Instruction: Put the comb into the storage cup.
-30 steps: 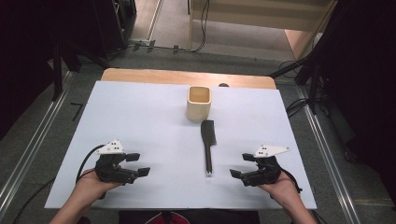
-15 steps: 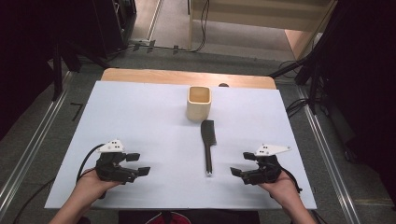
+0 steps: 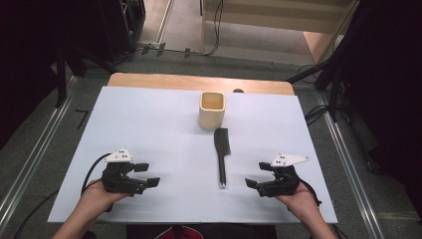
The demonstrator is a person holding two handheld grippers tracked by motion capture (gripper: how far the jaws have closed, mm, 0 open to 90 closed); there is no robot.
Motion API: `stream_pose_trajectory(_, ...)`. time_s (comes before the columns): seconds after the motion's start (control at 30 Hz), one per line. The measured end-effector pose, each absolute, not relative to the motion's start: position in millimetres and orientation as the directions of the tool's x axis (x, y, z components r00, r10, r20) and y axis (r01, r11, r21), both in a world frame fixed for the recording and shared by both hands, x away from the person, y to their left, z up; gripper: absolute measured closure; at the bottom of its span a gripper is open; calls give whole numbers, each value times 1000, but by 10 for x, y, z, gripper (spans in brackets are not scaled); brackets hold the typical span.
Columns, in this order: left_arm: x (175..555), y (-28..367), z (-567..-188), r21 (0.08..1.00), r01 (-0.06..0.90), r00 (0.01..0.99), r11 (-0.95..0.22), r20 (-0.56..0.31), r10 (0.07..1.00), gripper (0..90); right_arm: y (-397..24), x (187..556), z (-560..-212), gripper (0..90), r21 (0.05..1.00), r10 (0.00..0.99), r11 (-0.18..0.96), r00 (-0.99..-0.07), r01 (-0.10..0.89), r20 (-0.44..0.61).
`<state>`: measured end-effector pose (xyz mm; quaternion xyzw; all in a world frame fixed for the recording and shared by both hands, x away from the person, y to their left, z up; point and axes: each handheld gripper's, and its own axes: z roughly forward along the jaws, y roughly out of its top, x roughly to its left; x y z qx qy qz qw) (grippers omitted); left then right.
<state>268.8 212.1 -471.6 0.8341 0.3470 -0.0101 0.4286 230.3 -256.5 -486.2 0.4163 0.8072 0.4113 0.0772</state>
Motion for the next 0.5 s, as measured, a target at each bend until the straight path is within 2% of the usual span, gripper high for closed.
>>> stream_pose_trajectory(0.33, 2692, 2124, -4714, 698, 600, 753, -391, -327, 571, 251, -2564, 2325, -4858, 139, 727, 734, 304, -638, 616, 234)
stream_pose_trajectory(0.47, 2694, 2124, -4712, 698, 601, 752, -391, -328, 572, 251, -2573, 2352, -4842, 141, 725, 751, 257, -604, 639, 266)
stream_pose_trajectory(0.5, 2695, 2124, -4713, 697, 601, 752, -391, -327, 572, 251, -2595, 2372, -4823, 195, 734, 746, 234, -602, 638, 286)
